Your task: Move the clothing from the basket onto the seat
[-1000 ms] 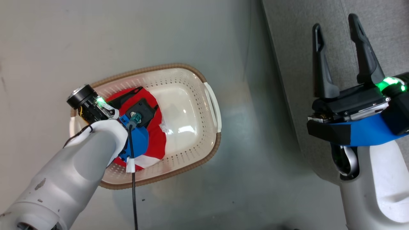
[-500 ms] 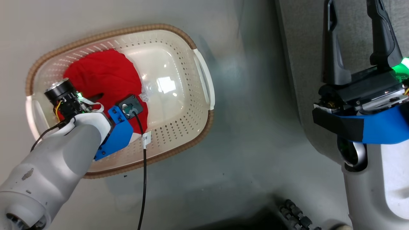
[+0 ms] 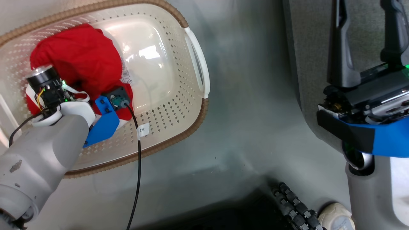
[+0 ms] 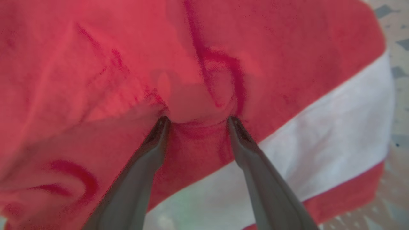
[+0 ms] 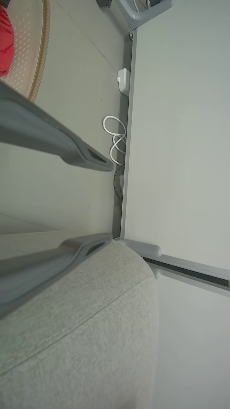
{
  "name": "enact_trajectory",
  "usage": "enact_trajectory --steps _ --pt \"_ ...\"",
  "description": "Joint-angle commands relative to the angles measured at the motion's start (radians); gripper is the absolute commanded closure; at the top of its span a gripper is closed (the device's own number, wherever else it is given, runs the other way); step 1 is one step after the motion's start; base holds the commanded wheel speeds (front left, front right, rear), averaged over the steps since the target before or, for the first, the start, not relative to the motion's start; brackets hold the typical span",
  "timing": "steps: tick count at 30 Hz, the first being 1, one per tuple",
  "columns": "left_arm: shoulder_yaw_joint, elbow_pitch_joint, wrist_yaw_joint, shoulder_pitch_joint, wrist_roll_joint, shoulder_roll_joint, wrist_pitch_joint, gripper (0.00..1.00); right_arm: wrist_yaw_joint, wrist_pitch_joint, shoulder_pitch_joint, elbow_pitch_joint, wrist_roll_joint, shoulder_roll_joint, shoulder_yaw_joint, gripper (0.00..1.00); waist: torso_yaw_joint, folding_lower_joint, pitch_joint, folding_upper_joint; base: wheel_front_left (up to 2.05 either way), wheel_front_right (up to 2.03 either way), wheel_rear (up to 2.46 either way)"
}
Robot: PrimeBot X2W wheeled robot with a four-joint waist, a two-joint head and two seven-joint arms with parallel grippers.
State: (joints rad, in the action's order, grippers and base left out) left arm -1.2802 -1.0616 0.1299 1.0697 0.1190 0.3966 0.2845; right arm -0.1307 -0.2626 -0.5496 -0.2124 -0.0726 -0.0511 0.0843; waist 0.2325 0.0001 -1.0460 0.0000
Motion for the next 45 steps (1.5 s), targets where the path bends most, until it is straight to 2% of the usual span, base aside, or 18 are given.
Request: enact_trajectory --steps 1,15,16,17,18,30,34,45 --pt "-0.002 0.000 0.000 0.027 0.000 0.003 -0.004 0.00 0.000 -0.003 0.004 -0.011 0.003 0.001 -0.006 0.00 0.006 -0.0001 -0.020 0.0000 0.00 0.00 0.00" --pt "-0.004 -0.042 -0.002 0.037 -0.018 -0.023 -0.007 0.00 0.000 -0.003 0.024 -0.067 -0.005 0.002 -0.019 0.00 0.013 -0.0001 -0.068 0.0000 0.00 0.00 0.00" --pt "-0.004 -0.038 -0.002 0.038 -0.028 -0.025 -0.015 0.24 0.000 -0.003 0.023 -0.067 -0.005 0.001 -0.020 0.00 0.012 -0.0001 -0.069 0.0000 0.00 0.00 0.00" --pt "-0.004 -0.036 -0.002 0.042 -0.026 -0.029 -0.022 0.73 0.000 -0.003 0.021 -0.066 -0.004 0.002 -0.021 0.00 0.011 -0.0001 -0.069 0.0000 0.00 0.00 0.00" --pt "-0.004 -0.036 -0.002 0.045 -0.025 -0.033 -0.026 1.00 0.000 -0.003 0.018 -0.066 -0.003 0.002 -0.022 0.00 0.009 -0.0001 -0.068 0.0000 0.00 0.00 0.00" --pt "-0.002 -0.003 0.000 0.045 0.002 -0.087 -0.041 1.00 0.000 -0.003 0.010 -0.044 0.010 0.001 -0.033 0.00 -0.020 -0.0001 -0.016 0.0000 0.00 0.00 0.00" --pt "-0.002 0.022 0.000 0.038 0.015 -0.122 -0.053 1.00 0.000 -0.003 0.009 -0.030 0.017 0.001 -0.039 0.00 -0.040 -0.0001 0.022 0.0000 0.00 0.00 0.00" --pt "-0.002 0.048 0.000 0.014 0.142 -0.145 -0.211 1.00 0.000 -0.003 0.025 0.028 0.045 0.001 -0.041 0.00 -0.097 -0.0001 0.179 0.0000 0.00 0.00 0.00"
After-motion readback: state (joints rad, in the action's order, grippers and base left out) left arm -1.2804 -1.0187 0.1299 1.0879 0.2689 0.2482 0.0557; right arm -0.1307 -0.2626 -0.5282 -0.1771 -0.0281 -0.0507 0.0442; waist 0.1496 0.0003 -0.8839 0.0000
